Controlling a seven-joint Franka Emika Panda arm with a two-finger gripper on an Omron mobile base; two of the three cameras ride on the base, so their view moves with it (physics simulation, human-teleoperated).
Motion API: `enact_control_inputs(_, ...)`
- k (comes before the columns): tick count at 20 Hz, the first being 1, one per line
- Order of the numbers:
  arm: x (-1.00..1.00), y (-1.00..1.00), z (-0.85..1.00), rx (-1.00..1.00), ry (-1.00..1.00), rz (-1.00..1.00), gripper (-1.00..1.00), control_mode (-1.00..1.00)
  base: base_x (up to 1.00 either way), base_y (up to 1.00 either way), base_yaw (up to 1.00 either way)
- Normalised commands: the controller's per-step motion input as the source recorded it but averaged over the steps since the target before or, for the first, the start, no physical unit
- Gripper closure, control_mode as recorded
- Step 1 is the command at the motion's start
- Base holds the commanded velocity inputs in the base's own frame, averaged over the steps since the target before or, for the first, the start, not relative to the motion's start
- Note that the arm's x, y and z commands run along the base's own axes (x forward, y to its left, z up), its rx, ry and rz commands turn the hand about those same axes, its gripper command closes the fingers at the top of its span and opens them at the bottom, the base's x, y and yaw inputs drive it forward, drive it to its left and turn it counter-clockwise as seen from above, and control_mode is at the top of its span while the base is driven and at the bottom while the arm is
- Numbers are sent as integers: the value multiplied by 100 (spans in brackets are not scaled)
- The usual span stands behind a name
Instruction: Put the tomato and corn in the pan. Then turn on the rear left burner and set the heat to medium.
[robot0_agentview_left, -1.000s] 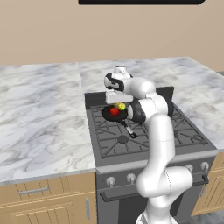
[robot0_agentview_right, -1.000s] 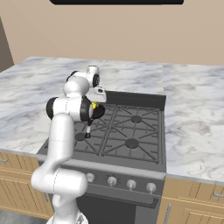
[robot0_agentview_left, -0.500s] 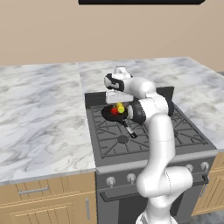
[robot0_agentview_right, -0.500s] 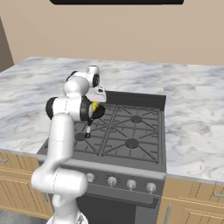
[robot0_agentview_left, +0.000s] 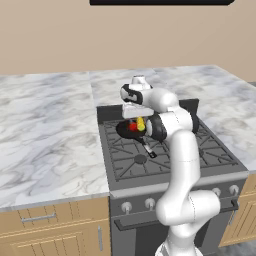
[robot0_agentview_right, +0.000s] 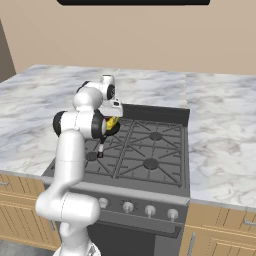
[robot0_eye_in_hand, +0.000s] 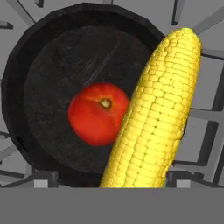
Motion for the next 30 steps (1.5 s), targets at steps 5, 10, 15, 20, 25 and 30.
enact_control_inputs(5, 0, -1, 0, 0, 0, 2, -100, -100, 0, 0, 0)
enact_control_inputs(10, -18, 0, 19, 0, 0, 5, -100, -100, 0, 0, 0)
enact_control_inputs(15, -44, 0, 51, 1, -1, 6, -100, -100, 0, 0, 0)
enact_control_inputs(20, -96, -13, 19, 0, -1, 1, -100, -100, 0, 0, 0)
enact_control_inputs(25, -100, -21, -22, 0, -12, 4, -100, -100, 0, 0, 0)
enact_control_inputs(30, -100, -10, -7, 0, -22, 7, -100, -100, 0, 0, 0)
